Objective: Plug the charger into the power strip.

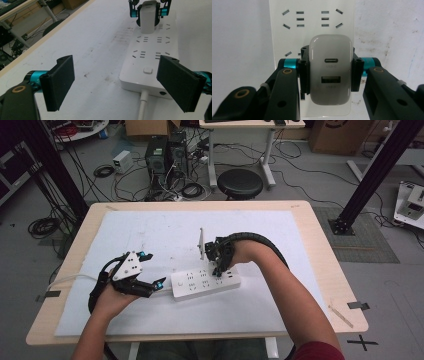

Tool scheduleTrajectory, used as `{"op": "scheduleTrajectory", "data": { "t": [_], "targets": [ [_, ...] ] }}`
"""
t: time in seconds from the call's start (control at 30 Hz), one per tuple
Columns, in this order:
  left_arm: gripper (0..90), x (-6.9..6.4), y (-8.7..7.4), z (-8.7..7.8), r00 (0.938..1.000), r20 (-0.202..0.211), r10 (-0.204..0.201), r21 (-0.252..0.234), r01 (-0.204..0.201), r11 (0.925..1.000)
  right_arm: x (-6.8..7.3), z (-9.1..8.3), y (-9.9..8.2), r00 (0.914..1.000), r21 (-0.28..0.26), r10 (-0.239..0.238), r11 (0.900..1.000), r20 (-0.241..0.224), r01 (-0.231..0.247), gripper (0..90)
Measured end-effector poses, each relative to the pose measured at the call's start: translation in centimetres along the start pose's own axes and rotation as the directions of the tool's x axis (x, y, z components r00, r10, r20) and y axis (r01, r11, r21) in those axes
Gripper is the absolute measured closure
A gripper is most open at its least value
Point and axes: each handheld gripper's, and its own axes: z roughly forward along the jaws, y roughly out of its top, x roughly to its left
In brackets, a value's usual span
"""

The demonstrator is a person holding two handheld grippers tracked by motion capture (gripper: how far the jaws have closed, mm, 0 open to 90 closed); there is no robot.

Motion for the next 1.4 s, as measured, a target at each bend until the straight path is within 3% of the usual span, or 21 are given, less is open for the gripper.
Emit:
{"op": "scheduleTrajectory", "data": {
  "t": [0.3, 0.4, 0.5, 0.53, 0.6, 0.67, 0.7, 0.8, 0.9, 1.0, 1.13, 1.17, 1.23, 1.33, 1.4],
  "targets": [
    [14.9, 0.2, 0.1, -0.2, 1.0, -0.001, 0.001, 0.006, -0.001, 1.0, 0.0, -0.1, -0.2, 0.9999, -0.019, -0.008, 0.9998, 0.011, 0.008, 62.6],
    [14.9, 0.3, 0.0, -0.3, 1.0, -0.001, 0.002, 0.007, -0.002, 1.0, -0.2, -0.2, -0.5, 0.9993, -0.063, 0.034, 0.9974, 0.011, -0.033, 48.8],
    [14.9, 0.5, 0.0, -0.4, 1.0, -0.003, 0.0, 0.008, 0.0, 1.0, -0.1, -1.0, -1.0, 0.9953, -0.133, 0.096, 0.9867, 0.01, -0.094, 38.5],
    [14.9, 0.5, 0.1, -0.5, 1.0, -0.004, 0.001, 0.007, -0.001, 1.0, -0.1, -1.3, -1.2, 0.9921, -0.148, 0.125, 0.9812, -0.004, -0.124, 38.7],
    [14.9, 0.6, 0.1, -0.6, 1.0, -0.008, -0.001, 0.001, 0.001, 1.0, 0.1, -1.7, -1.5, 0.9899, -0.181, 0.142, 0.9739, 0.011, -0.137, 37.4],
    [14.9, 0.7, 0.2, -0.7, 0.9999, -0.013, -0.004, -0.005, 0.004, 1.0, 0.3, -2.0, -2.1, 0.9825, -0.237, 0.185, 0.9537, -0.02, -0.184, 33.2],
    [14.9, 0.8, 0.2, -0.8, 0.9999, -0.014, -0.002, -0.008, 0.002, 1.0, 0.4, -2.1, -2.3, 0.9786, -0.258, 0.205, 0.9451, -0.012, -0.201, 32.2],
    [14.9, 0.9, 0.3, -1.0, 0.9998, -0.018, -0.007, -0.016, 0.007, 0.9998, 0.8, -2.3, -3.6, 0.9622, -0.335, 0.272, 0.9059, -0.008, -0.259, 30.0],
    [14.9, 0.8, 0.4, -1.1, 0.9999, -0.014, 0.0, -0.021, 0.0, 0.9998, 1.6, -2.8, -4.8, 0.9455, -0.428, 0.326, 0.8543, -0.001, -0.295, 28.8],
    [14.9, 0.9, 0.8, -1.1, 1.0, -0.008, 0.003, -0.026, -0.003, 0.9996, 2.8, -3.3, -5.9, 0.9252, -0.512, 0.379, 0.7921, -0.015, -0.333, 27.1],
    [14.9, 0.9, 1.3, -1.1, 0.9999, -0.005, 0.01, -0.042, -0.011, 0.9991, 4.3, -4.0, -7.3, 0.898, -0.576, 0.44, 0.7382, 0.015, -0.352, 23.8],
    [14.9, 0.9, 1.4, -1.2, 0.9999, -0.004, 0.011, -0.043, -0.011, 0.999, 4.7, -4.2, -7.7, 0.8901, -0.594, 0.455, 0.7208, 0.018, -0.357, 23.1],
    [14.8, 0.9, 1.6, -1.3, 1.0, -0.001, 0.009, -0.056, -0.009, 0.9984, 5.6, -4.6, -8.4, 0.8674, -0.634, 0.497, 0.6779, 0.022, -0.372, 21.5],
    [14.8, 1.0, 1.7, -1.3, 1.0, 0.004, -0.005, -0.07, 0.005, 0.9975, 6.9, -5.1, -9.6, 0.8401, -0.694, 0.542, 0.61, 0.015, -0.382, 20.3],
    [14.8, 1.2, 1.7, -1.3, 0.9999, 0.01, -0.01, -0.073, 0.011, 0.9973, 7.7, -5.3, -10.4, 0.8306, -0.733, 0.557, 0.5712, 0.015, -0.37, 20.1]
  ]
}}
